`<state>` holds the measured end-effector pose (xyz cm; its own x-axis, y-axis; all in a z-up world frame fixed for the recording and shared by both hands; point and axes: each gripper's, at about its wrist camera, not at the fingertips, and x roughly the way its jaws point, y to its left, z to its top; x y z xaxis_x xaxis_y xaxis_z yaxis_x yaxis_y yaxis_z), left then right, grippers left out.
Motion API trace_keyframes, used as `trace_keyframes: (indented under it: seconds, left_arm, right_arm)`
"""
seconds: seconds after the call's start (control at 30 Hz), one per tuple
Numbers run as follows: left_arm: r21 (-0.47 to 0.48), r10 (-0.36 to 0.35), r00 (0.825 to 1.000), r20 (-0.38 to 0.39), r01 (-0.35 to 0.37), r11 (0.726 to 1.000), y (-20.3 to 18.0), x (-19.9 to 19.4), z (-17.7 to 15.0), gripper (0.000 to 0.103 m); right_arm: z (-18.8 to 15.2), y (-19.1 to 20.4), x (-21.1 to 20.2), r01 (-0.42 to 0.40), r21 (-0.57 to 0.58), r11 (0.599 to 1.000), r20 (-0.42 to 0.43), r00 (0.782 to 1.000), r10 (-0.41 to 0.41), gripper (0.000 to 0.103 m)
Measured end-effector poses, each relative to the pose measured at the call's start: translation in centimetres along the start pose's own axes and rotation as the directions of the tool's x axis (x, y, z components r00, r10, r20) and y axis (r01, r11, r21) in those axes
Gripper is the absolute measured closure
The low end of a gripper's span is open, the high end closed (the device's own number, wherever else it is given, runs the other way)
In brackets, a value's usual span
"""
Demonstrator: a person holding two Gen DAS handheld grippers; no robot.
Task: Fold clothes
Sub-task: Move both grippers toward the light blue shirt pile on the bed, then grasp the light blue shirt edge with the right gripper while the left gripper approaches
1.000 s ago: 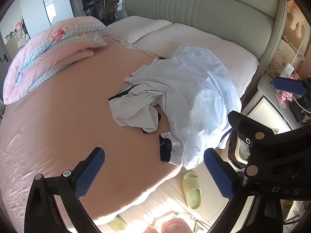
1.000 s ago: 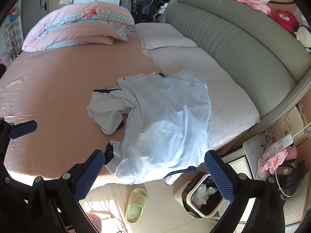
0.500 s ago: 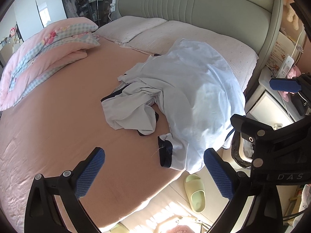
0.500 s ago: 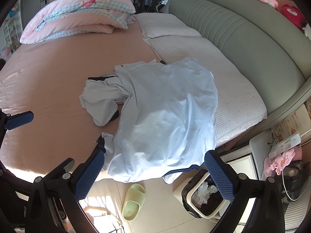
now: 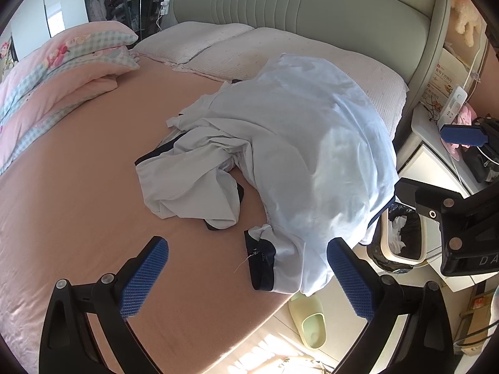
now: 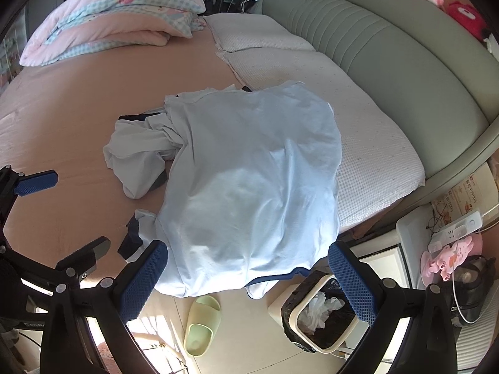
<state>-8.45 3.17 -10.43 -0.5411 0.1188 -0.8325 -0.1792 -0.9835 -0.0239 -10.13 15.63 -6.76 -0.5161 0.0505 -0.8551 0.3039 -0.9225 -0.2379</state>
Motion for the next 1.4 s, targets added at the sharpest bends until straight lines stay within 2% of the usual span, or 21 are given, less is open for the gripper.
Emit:
trace_keyframes:
  seconds: [0.13,0.23,0.43,0.6,0.8,1.07,1.27,1.4]
  left_arm:
    - [-0.023,-0.055,0.998,-0.007,0.054,0.998,0.5,1.2,0.6,0.000]
    - [-0.031,-0.061,0.998,-0.008,0.061,0.998,0.4,2.1,1.1,0.000]
    - [0.146,-0.019,1.000,0.024,0.016,0.989,-2.1,3.5,1.6,0.000]
    - [0.211,-0.043,0.999,0.002,0.041,0.977,-3.2,4.6,1.9,0.000]
    - [0.164,-0.125,0.992,-0.030,0.128,0.978,-3.2,5.9,2.0,0.000]
    - [0.031,-0.163,0.985,-0.049,0.165,0.986,-2.1,7.6,2.3,0.000]
    - [-0.001,-0.155,0.987,-0.051,0.155,0.988,-2.3,8.6,2.5,0.000]
    - [-0.018,-0.157,0.986,-0.055,0.156,0.988,-2.8,9.2,2.5,0.000]
  right_arm:
    - [0.2,-0.6,1.8,-0.007,0.026,1.000,-0.030,1.000,0.007,0.000]
    - [0.3,-1.1,2.9,-0.012,0.041,0.999,-0.051,0.999,0.014,0.000]
    - [1.1,-1.2,5.1,-0.015,0.043,0.999,-0.070,0.997,0.018,0.000]
    - [2.0,-1.5,7.1,0.000,0.063,0.998,-0.103,0.995,0.006,0.000]
    - [2.5,-1.8,8.0,-0.075,0.113,0.991,-0.101,0.991,0.086,0.000]
    - [2.8,-3.2,9.6,-0.103,0.228,0.968,-0.102,0.986,0.129,0.000]
    - [2.2,-4.9,11.1,-0.162,0.368,0.916,-0.082,0.975,0.205,0.000]
    - [0.7,-5.7,12.2,-0.192,0.448,0.873,-0.058,0.968,0.243,0.000]
